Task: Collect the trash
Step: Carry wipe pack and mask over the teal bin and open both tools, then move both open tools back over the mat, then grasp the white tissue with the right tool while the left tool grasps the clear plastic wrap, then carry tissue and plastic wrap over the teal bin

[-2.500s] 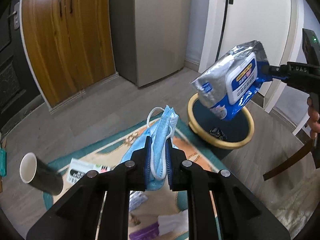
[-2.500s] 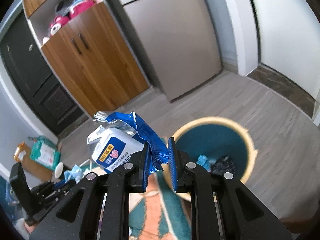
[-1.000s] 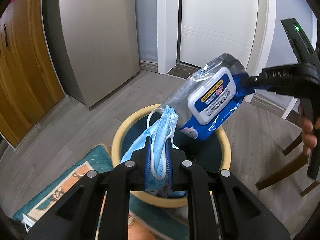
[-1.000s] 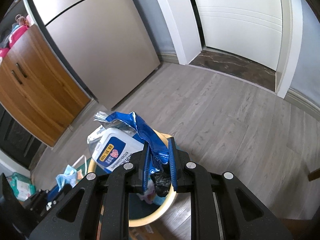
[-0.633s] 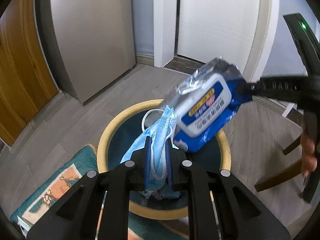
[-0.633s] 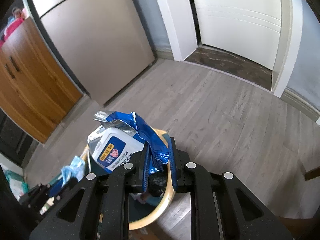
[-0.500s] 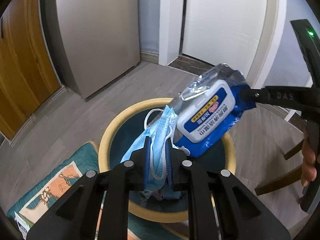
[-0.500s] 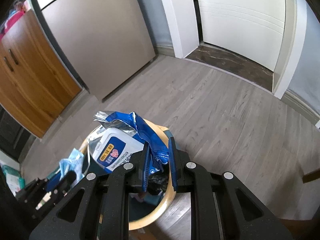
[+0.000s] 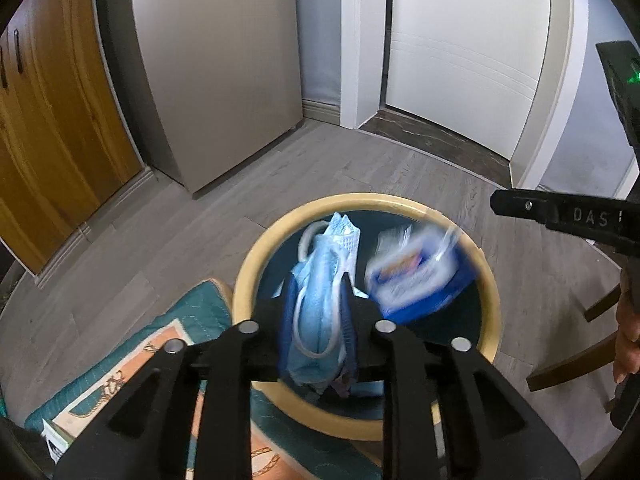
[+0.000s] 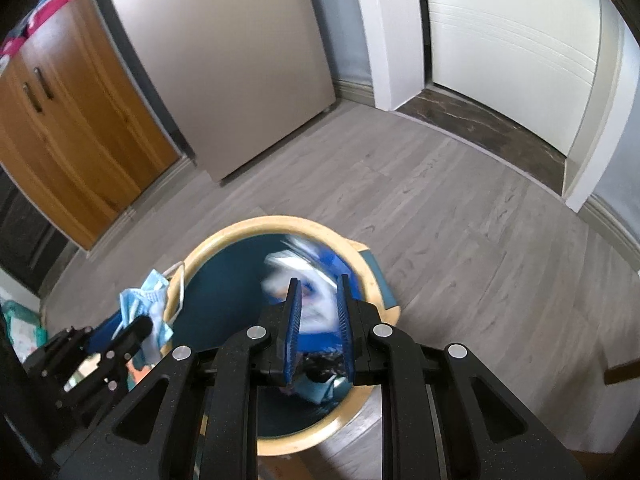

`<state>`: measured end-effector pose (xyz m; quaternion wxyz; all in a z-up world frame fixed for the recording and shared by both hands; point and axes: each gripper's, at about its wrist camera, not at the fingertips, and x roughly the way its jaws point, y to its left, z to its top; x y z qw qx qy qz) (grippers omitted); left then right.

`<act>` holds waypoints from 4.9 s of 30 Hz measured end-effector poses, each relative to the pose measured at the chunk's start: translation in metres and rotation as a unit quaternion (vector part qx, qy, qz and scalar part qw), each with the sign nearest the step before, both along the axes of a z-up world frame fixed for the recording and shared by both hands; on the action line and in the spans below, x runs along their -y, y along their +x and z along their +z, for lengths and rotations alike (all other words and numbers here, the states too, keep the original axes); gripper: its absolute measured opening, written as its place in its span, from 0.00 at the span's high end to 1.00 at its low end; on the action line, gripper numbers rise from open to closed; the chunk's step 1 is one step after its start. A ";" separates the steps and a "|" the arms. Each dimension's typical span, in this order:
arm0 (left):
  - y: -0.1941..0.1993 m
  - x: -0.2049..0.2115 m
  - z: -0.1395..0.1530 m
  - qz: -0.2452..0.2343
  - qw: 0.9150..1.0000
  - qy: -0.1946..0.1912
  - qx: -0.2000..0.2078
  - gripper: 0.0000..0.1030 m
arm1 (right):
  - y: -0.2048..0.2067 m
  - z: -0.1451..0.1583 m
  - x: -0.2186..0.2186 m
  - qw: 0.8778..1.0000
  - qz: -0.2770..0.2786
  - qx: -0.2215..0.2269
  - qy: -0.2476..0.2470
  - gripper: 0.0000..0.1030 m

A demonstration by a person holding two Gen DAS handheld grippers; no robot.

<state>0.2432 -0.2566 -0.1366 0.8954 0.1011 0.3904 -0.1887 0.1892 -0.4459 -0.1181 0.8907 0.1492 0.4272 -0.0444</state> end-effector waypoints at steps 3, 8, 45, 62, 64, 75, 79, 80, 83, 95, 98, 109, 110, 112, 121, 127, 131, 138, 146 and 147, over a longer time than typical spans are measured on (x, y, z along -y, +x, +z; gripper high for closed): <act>-0.004 -0.009 0.008 0.006 1.000 0.001 0.004 0.78 | 0.001 0.003 -0.003 1.000 0.005 0.003 0.002 0.81; -0.016 -0.033 0.029 0.021 1.000 0.002 0.023 0.56 | 0.000 0.010 -0.014 1.000 0.016 0.015 0.005 0.65; -0.156 -0.251 0.096 0.199 0.977 -0.017 0.068 0.06 | -0.080 0.033 -0.186 0.980 0.194 0.037 -0.040 0.05; -0.174 -0.290 0.070 0.221 0.973 0.021 0.057 0.06 | -0.102 -0.013 -0.238 0.971 0.233 -0.021 -0.040 0.05; -0.175 -0.292 0.065 0.218 0.974 0.032 0.054 0.06 | -0.102 -0.020 -0.242 0.970 0.239 -0.030 -0.045 0.05; -0.179 -0.300 0.059 0.201 0.978 0.036 0.045 0.06 | -0.124 -0.051 -0.286 0.945 0.317 -0.074 -0.015 0.05; -0.179 -0.302 0.060 0.205 0.978 0.024 0.041 0.06 | -0.132 -0.063 -0.302 0.936 0.341 -0.089 0.004 0.07; -0.179 -0.302 0.059 0.205 0.978 0.023 0.039 0.06 | -0.134 -0.065 -0.305 0.934 0.345 -0.092 0.005 0.07; -0.179 -0.302 0.059 0.204 0.978 0.023 0.036 0.06 | -0.138 -0.074 -0.314 0.927 0.361 -0.103 -0.003 0.10; -0.193 -0.286 0.029 0.224 0.974 -0.018 -0.021 0.06 | -0.138 -0.080 -0.319 0.911 0.395 -0.116 -0.006 0.95; -0.209 -0.270 0.023 0.219 0.975 0.023 0.008 0.06 | -0.129 -0.074 -0.308 0.921 0.376 -0.106 0.006 0.95; -0.254 -0.242 -0.049 0.210 0.974 0.049 -0.074 0.13 | -0.101 -0.050 -0.272 0.950 0.296 -0.076 0.070 0.95; -0.255 -0.238 -0.055 0.198 0.975 0.060 -0.083 0.21 | -0.101 -0.049 -0.273 0.950 0.296 -0.074 0.072 0.95; -0.255 -0.235 -0.066 0.183 0.975 0.073 -0.103 0.36 | -0.104 -0.046 -0.276 0.949 0.300 -0.069 0.069 0.95; -0.256 -0.228 -0.049 0.165 0.980 0.071 -0.086 0.84 | -0.107 -0.030 -0.264 0.953 0.292 -0.051 0.064 0.95; -0.254 -0.224 -0.015 0.165 0.984 0.048 -0.043 0.86 | -0.106 -0.008 -0.251 0.957 0.279 -0.024 0.069 0.95; -0.251 -0.221 0.007 0.161 0.986 0.032 -0.014 0.86 | -0.101 0.012 -0.236 0.962 0.262 -0.003 0.080 0.95; -0.236 -0.209 0.050 0.144 0.989 0.017 0.037 0.86 | -0.096 0.056 -0.202 0.969 0.231 0.048 0.069 0.95; -0.201 -0.193 0.111 0.120 0.989 0.000 0.090 0.86 | -0.093 0.106 -0.149 0.972 0.193 0.118 0.061 0.95; -0.197 -0.191 0.116 0.117 0.989 -0.002 0.094 0.86 | -0.092 0.109 -0.140 0.973 0.186 0.123 0.063 0.95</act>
